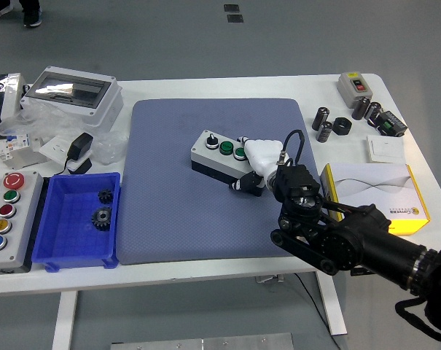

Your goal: Pick up the button,place it on the desk,press the button,press the button

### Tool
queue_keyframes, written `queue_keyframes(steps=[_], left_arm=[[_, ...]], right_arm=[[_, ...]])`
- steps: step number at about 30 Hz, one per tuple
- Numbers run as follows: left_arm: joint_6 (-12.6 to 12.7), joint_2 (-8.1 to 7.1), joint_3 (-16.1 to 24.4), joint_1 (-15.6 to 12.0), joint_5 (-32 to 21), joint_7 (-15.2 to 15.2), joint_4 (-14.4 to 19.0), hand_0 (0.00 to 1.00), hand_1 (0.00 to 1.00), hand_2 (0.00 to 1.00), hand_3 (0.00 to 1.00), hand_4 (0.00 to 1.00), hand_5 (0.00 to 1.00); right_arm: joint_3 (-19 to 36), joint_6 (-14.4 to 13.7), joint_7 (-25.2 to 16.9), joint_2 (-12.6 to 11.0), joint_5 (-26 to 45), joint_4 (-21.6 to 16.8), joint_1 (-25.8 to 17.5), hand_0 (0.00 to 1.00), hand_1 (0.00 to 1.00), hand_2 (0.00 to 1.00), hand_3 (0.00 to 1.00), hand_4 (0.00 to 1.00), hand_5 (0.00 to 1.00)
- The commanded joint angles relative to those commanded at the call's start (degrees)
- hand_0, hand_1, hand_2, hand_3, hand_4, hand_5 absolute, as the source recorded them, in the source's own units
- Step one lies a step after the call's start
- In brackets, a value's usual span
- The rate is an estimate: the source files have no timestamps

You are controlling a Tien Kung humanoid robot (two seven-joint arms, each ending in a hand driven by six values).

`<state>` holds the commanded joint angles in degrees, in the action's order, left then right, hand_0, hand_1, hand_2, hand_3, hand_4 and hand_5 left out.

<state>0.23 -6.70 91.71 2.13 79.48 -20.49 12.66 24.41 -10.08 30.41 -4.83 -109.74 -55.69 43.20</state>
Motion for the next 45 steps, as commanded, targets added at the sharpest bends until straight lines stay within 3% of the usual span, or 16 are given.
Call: queue_keyframes(steps=[1, 2, 7, 8, 13, 14, 21, 25, 27, 31, 32, 37, 38, 43, 44, 45], left_arm=[[0.0, 0.0, 0.0, 0.0, 0.0, 0.01, 0.0, 0.688, 0.638, 0.602, 0.655, 0.677, 0.352], [0.02, -0.01, -0.02, 0.0, -0.02, 0.03, -0.01, 0.689, 0.638, 0.606, 0.662, 0.685, 0.348], [0.46, -0.01, -0.29, -0.03, -0.2, 0.05, -0.1, 0.689, 0.638, 0.606, 0.662, 0.685, 0.348], [0.57, 0.0, -0.32, -0.05, -0.18, -0.01, -0.11, 0.689, 0.639, 0.613, 0.672, 0.701, 0.371], [1.33, 0.08, -0.76, -0.14, -0.27, -0.35, -0.19, 0.689, 0.639, 0.613, 0.672, 0.701, 0.371], [1.47, 0.1, -0.86, -0.15, -0.28, -0.4, -0.21, 0.69, 0.639, 0.616, 0.673, 0.708, 0.393], [1.99, 0.37, -1.03, -0.03, -0.11, -0.65, -0.26, 0.69, 0.64, 0.617, 0.672, 0.705, 0.401], [2.0, 0.61, -0.97, -0.09, 0.05, -0.78, -0.22, 0.69, 0.64, 0.617, 0.672, 0.705, 0.401], [2.01, 0.69, -0.87, -0.14, 0.17, -0.86, -0.19, 0.689, 0.641, 0.619, 0.675, 0.711, 0.417], [1.95, 0.77, -0.62, -0.13, 0.54, -0.86, -0.18, 0.689, 0.641, 0.619, 0.675, 0.711, 0.417], [1.92, 0.81, -0.56, -0.11, 0.65, -0.85, -0.19, 0.69, 0.64, 0.623, 0.678, 0.722, 0.44], [1.86, 0.93, -0.57, -0.18, 0.63, -0.79, -0.21, 0.69, 0.64, 0.623, 0.678, 0.722, 0.44], [1.87, 0.94, -0.58, -0.22, 0.61, -0.82, -0.2, 0.69, 0.641, 0.624, 0.679, 0.719, 0.451], [1.9, 0.84, -0.49, -0.29, 0.65, -0.92, -0.14, 0.69, 0.641, 0.624, 0.679, 0.719, 0.451], [1.89, 0.81, -0.49, -0.28, 0.64, -0.89, -0.15, 0.689, 0.64, 0.625, 0.679, 0.716, 0.46], [1.88, 0.79, -0.48, -0.26, 0.64, -0.88, -0.15, 0.689, 0.64, 0.625, 0.679, 0.716, 0.46]], right_arm=[[-0.01, -0.04, -0.06, -0.04, 0.01, -0.03, 0.0, 0.096, 0.338, 0.48, 0.7, 0.204, 0.06], [-0.02, -0.23, -0.42, -0.24, 0.06, -0.22, 0.01, 0.073, 0.301, 0.413, 0.566, 0.076, 0.002], [-0.36, -1.29, -6.43, -4.19, 2.32, -4.47, 0.41, 0.073, 0.301, 0.413, 0.566, 0.076, 0.002], [-0.71, -1.15, -7.93, -5.27, 3.19, -5.7, 0.66, 0.059, 0.265, 0.357, 0.392, 0.019, 0.002], [-4.13, -1.66, -16.96, -12.22, 9.99, -13.55, 2.83, 0.059, 0.265, 0.357, 0.392, 0.019, 0.002], [-4.84, -2.06, -18.62, -13.58, 11.38, -15.04, 3.16, 0.067, 0.274, 0.353, 0.271, 0.002, 0.002], [-10.17, -5.21, -30.18, -20.56, 18.31, -22.26, 3.16, 0.109, 0.304, 0.376, 0.266, 0.002, 0.002], [-9.13, -6.29, -34.8, -20.44, 16.37, -21.59, 1.03, 0.109, 0.304, 0.376, 0.266, 0.002, 0.002], [-8.68, -6.63, -35.86, -19.79, 14.64, -20.21, -0.12, 0.175, 0.33, 0.378, 0.259, 0.018, 0.002], [-8.22, -6.99, -35.04, -18.15, 11.06, -16.45, -1.95, 0.175, 0.33, 0.378, 0.259, 0.018, 0.002], [-8.0, -7.11, -34.62, -17.72, 10.14, -15.48, -2.44, 0.328, 0.39, 0.421, 0.29, 0.122, 0.002], [-6.28, -7.7, -32.27, -16.68, 7.88, -13.4, -4.61, 0.328, 0.39, 0.421, 0.29, 0.122, 0.002], [-6.0, -7.71, -31.91, -16.66, 7.77, -13.34, -4.87, 0.592, 0.583, 0.562, 0.497, 0.002, 0.002], [-4.94, -7.21, -31.0, -16.92, 8.09, -13.39, -5.48, 0.592, 0.583, 0.562, 0.497, 0.002, 0.002], [-4.82, -6.92, -30.9, -16.96, 8.33, -13.36, -5.49, 0.683, 0.656, 0.642, 0.644, 0.002, 0.002], [-4.73, -6.61, -30.81, -16.99, 8.61, -13.28, -5.47, 0.683, 0.656, 0.642, 0.644, 0.002, 0.002]])
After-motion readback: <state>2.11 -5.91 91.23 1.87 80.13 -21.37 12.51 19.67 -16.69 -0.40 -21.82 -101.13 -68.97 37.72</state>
